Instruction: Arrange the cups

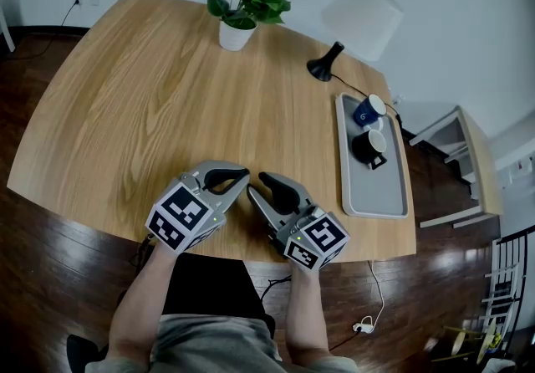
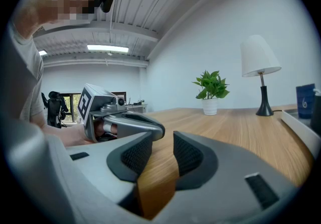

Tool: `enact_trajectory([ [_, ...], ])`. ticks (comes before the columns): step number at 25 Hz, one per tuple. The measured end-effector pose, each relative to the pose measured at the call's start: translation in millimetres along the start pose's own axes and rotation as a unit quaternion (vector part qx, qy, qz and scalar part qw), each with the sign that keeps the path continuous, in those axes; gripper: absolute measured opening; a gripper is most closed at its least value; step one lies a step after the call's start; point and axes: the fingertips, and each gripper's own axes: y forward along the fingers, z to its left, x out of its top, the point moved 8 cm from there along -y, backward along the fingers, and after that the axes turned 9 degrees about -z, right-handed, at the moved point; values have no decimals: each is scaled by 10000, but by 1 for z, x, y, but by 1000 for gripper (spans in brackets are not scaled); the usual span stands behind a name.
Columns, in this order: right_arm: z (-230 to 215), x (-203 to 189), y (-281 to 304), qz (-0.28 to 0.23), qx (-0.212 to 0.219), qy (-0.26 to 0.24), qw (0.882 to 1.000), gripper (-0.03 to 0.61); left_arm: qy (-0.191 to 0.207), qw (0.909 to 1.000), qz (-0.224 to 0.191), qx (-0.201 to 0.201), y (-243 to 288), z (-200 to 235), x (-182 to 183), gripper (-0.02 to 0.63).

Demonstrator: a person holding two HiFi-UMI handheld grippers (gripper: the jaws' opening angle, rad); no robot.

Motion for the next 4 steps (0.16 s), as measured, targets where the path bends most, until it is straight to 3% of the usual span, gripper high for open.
enact_trajectory([
  [4, 0, -2, 1, 12, -4, 5, 10000, 129, 3, 10000, -12, 1, 0, 1, 0, 6],
])
